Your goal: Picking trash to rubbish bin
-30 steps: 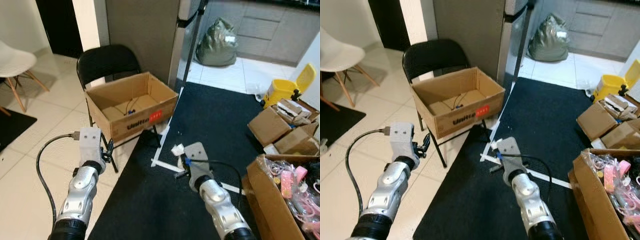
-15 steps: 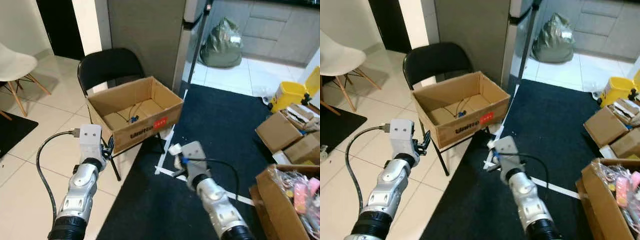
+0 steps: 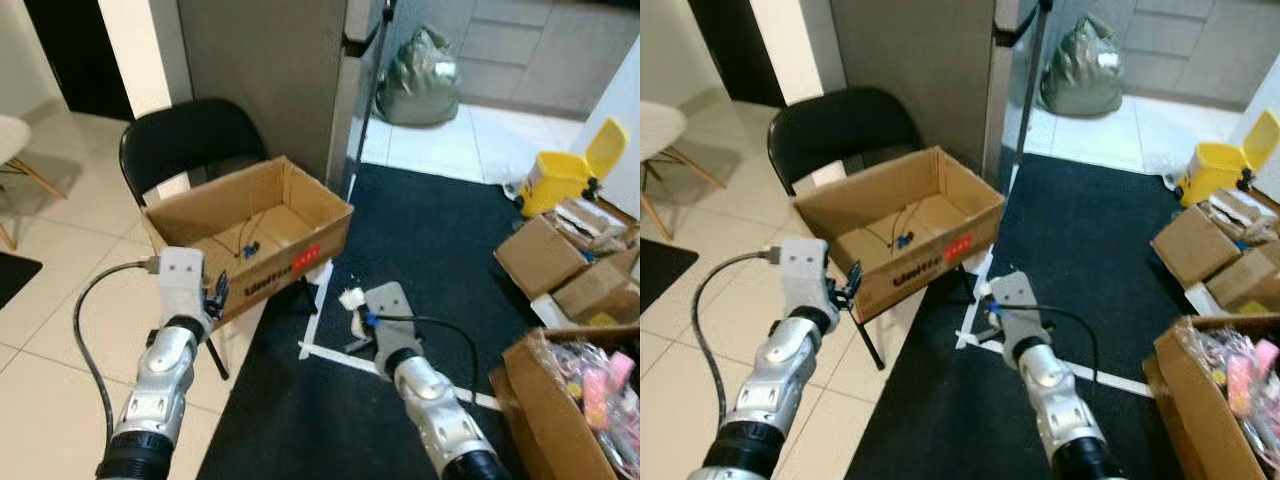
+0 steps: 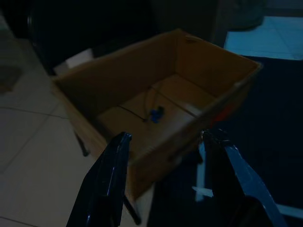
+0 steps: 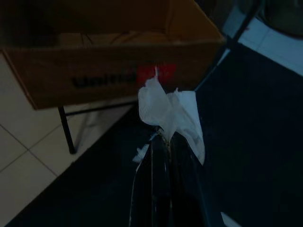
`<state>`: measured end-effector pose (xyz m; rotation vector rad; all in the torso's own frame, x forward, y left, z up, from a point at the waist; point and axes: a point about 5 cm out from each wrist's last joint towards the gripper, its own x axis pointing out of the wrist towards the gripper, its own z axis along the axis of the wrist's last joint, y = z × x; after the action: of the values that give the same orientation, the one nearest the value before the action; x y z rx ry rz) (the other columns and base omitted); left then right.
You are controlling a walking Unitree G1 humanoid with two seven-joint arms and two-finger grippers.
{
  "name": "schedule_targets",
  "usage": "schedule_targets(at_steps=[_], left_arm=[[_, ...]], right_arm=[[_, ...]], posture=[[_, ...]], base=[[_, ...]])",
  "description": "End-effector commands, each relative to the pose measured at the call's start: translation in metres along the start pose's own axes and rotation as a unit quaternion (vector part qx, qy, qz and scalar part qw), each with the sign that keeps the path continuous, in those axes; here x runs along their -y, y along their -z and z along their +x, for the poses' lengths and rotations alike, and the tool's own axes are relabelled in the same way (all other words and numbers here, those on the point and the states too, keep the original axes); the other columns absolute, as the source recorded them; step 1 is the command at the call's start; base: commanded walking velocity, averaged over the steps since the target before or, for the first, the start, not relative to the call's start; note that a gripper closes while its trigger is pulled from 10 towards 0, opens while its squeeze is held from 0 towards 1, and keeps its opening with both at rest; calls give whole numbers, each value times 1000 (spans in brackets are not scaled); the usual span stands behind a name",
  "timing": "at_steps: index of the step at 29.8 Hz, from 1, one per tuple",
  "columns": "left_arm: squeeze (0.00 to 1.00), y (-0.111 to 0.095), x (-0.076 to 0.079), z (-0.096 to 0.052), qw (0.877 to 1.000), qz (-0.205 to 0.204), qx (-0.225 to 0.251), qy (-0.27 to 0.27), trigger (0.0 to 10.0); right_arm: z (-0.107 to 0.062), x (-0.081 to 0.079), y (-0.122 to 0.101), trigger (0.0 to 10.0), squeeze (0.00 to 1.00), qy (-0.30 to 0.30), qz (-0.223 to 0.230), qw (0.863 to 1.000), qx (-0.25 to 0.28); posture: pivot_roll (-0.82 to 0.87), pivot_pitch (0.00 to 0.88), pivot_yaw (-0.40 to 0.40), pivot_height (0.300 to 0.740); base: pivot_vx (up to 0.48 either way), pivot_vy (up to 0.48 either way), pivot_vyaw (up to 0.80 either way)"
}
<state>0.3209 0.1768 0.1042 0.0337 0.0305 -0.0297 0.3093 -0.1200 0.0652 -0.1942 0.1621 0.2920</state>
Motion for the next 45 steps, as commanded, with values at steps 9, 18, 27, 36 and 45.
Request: schedule_targets(at_steps=[9, 18, 27, 36, 45], left_arm=[[8, 3, -3, -2, 1000, 0, -8, -5, 10000], [8, 3, -3, -2, 1000, 0, -7, -7, 10000], [12, 3, -4, -2, 1000, -1, -7, -8, 10000], [8, 3, -4, -2, 1000, -2, -6, -9, 10000], [8, 3, -4, -2, 1000, -2, -7, -10, 10000]], right_arm=[[1, -7, -2, 10000, 0, -11, 4, 1000, 8], [2, -8, -6, 10000, 0, -17, 6, 1000, 18], [3, -8, -6, 10000, 0, -17, 6, 1000, 19], [3, -8, -5, 10000, 0, -18, 4, 1000, 18], [3, -7, -5, 10000, 0, -19, 3, 1000, 17]], posture=[[8, 75, -12, 740], [11, 78, -15, 740], [11, 80, -16, 740], [12, 80, -18, 740], [9, 78, -18, 740]], base=[[332, 0, 0], [331, 0, 0], [331, 0, 0], [331, 0, 0], [330, 0, 0]])
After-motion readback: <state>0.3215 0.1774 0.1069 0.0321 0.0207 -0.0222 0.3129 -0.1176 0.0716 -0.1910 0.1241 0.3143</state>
